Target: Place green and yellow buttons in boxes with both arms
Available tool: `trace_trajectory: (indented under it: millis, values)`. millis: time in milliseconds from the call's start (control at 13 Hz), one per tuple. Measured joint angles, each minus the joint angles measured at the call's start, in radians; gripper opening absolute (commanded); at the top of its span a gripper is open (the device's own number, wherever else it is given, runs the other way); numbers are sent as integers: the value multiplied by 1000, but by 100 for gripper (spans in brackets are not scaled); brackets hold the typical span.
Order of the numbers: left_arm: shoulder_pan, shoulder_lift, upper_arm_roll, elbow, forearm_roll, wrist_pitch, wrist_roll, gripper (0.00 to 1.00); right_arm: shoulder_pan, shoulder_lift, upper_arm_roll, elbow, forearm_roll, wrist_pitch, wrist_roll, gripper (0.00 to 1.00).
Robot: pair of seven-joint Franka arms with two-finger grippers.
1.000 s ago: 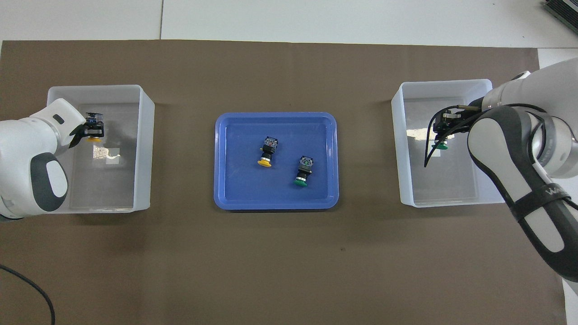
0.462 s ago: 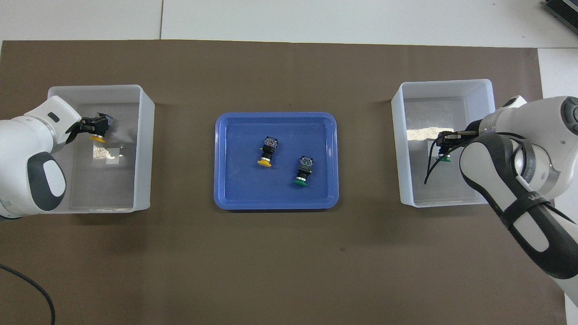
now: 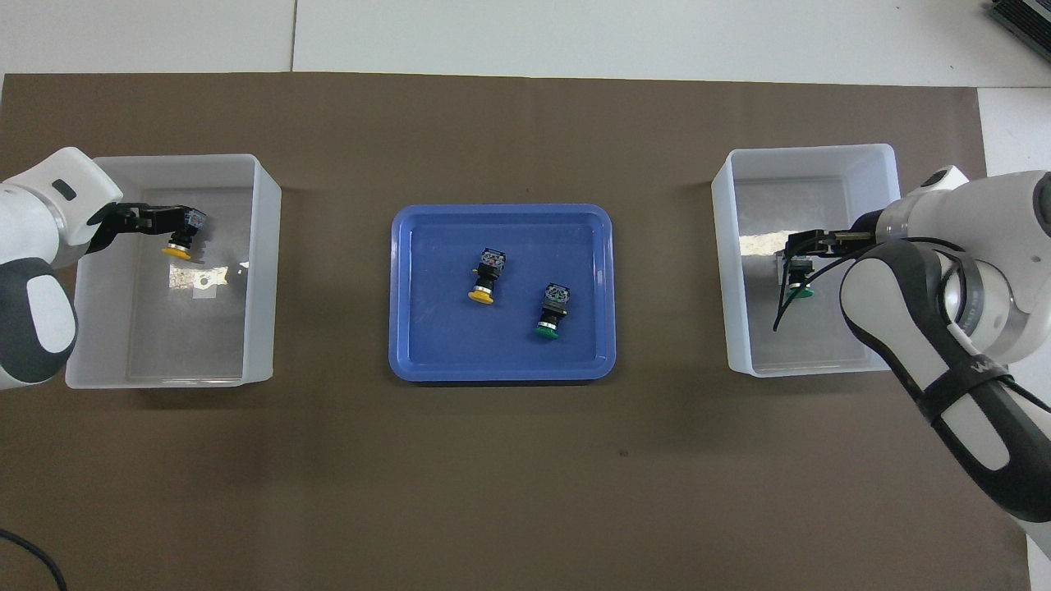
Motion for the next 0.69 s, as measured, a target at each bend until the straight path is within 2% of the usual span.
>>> trace_trajectory:
  millis: [154,385,692]
  values:
    - [-60,-44,-5,12,0,-98,-70,100,36,-34,2,47,-33,-79,102,100]
    - [-196,-54,-11,9,0,-131,-146,100,130,-62,5,116,-81,-200,344,100]
    - [-345,-43,-14,1,0,-127,-185,100,314,-60,17,125,-75,-218,733,100]
